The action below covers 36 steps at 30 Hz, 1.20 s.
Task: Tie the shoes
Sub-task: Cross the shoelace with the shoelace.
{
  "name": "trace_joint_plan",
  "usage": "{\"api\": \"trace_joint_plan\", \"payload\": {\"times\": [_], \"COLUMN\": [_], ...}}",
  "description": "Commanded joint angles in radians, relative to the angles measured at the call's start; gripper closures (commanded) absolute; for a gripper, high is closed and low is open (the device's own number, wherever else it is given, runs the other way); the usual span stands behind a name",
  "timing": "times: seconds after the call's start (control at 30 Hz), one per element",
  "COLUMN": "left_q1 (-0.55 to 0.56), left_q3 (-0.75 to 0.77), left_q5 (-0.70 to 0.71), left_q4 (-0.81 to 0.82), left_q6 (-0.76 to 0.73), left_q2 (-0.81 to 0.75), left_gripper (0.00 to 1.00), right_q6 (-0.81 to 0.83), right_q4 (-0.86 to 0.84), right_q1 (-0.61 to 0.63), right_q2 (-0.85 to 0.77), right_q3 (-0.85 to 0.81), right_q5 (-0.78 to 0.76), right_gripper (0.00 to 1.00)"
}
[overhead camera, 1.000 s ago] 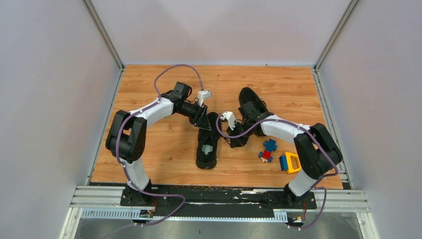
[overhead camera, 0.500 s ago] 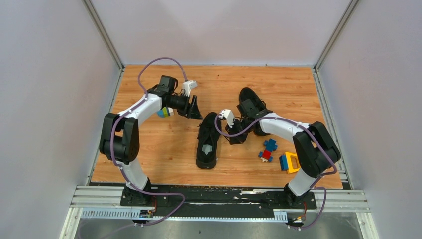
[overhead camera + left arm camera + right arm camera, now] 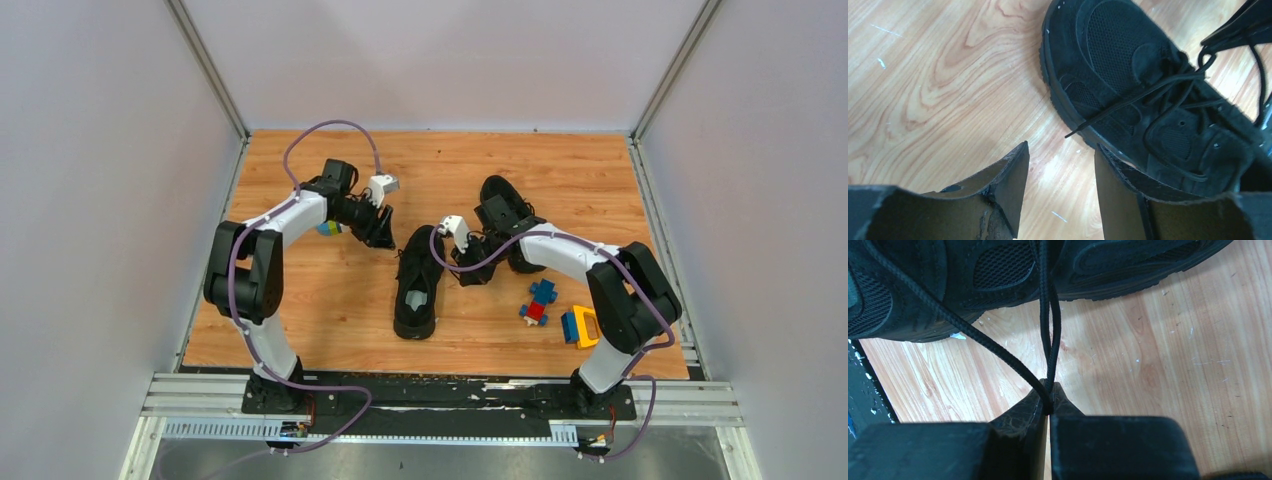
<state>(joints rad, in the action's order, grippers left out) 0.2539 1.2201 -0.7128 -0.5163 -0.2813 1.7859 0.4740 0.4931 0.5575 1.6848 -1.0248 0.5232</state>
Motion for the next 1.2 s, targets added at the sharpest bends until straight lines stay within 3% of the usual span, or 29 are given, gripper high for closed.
{"api": "trace_joint_plan", "payload": {"times": [0.0,0.6,0.67,0.77,0.9,1.17], "left_q1": [0.008,0.081,0.083,0.082,0.07,-0.04], "left_q3": [0.008,0.198,0.222,0.235,0.219,0.135], "left_q5": [-0.026,-0.069,-0.084,-0.107,-0.107,-0.064], "left_q4": [-0.029,-0.232,-0.264,-0.29,-0.308,-0.303], "left_q6": [-0.162,-0.268,-0.284,-0.3,-0.307,-0.281], "left_q2": [0.047,0.219,0.24,0.246,0.201,0.035], "left_gripper": [0.43,0.58,0.64,0.85,1.0,1.0], "right_q6": [0.013,0.004,0.001,0.0,0.003,0.011], "right_q4": [-0.009,-0.001,-0.001,-0.002,0.005,0.015], "right_q1": [-0.003,-0.004,-0.004,-0.004,-0.007,-0.019], "right_q2": [0.01,0.024,0.027,0.027,0.016,-0.019], "right_q3": [-0.044,-0.068,-0.071,-0.072,-0.066,-0.031], "right_q5": [0.0,0.006,0.008,0.001,-0.013,-0.023], "right_gripper": [0.99,0.99,1.0,1.0,1.0,1.0]}}
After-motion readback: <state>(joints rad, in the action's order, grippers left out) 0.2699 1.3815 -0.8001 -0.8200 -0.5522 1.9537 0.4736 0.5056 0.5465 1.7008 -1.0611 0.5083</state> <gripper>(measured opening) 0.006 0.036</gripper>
